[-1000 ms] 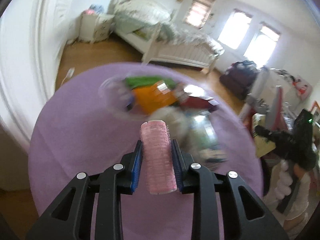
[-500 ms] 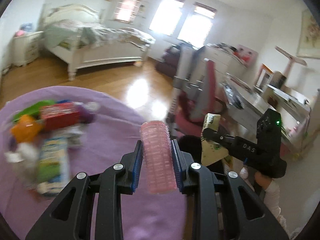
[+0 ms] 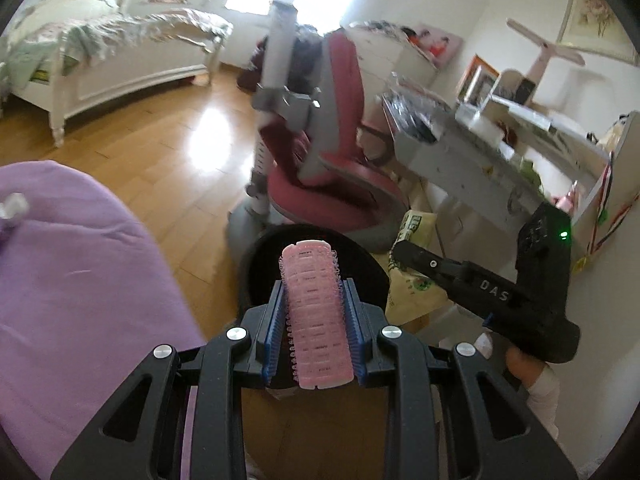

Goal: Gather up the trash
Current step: 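Drop the pink roller and beige wrapper into the black bin with both tools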

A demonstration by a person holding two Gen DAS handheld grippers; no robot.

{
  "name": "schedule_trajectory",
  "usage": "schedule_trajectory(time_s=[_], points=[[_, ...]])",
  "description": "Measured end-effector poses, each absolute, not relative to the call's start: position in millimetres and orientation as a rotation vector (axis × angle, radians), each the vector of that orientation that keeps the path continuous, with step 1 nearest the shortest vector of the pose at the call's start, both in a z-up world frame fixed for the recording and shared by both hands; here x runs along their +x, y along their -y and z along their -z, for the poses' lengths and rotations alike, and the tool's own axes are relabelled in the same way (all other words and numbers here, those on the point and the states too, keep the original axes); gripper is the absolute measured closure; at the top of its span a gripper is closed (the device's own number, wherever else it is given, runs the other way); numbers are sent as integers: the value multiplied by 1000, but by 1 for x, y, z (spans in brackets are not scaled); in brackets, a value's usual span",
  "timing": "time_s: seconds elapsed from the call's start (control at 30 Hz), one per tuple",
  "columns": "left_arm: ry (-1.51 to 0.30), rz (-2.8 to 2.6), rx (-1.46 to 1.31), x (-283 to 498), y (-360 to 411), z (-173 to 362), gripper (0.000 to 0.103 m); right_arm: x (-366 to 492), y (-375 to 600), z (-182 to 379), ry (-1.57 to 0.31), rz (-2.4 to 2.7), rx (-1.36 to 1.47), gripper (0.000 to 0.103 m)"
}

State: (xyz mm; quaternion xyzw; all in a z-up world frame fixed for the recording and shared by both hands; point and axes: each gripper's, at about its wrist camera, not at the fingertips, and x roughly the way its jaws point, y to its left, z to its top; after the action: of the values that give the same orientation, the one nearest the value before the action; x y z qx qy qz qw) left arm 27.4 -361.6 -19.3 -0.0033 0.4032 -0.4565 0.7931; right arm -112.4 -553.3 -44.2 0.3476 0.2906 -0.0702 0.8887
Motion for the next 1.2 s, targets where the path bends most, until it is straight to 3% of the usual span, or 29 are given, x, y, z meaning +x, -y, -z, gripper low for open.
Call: schedule_trajectory(time_s=[0.77, 0.87, 0.9, 0.93, 1.0, 1.03, 1.2], points=[[-981, 1017, 99, 39, 446, 67, 74, -117, 581, 91, -678, 232, 799, 68], [-993, 994, 144, 39, 453, 65, 69, -116, 583, 93, -692, 248, 808, 53], [-991, 989, 152, 38, 453, 62, 60, -117, 584, 93, -690, 263, 813, 42], [-984, 990, 152, 37, 452, 60, 46, -119, 586, 92, -683, 280, 814, 29], [-943, 986, 135, 34, 443, 50, 25, -123, 588, 90, -665, 296, 811, 26], [-922, 983, 124, 32, 439, 44, 21, -124, 587, 88, -660, 296, 805, 26], [-894, 975, 37, 28, 405, 17, 20, -124, 578, 77, -648, 273, 798, 26]])
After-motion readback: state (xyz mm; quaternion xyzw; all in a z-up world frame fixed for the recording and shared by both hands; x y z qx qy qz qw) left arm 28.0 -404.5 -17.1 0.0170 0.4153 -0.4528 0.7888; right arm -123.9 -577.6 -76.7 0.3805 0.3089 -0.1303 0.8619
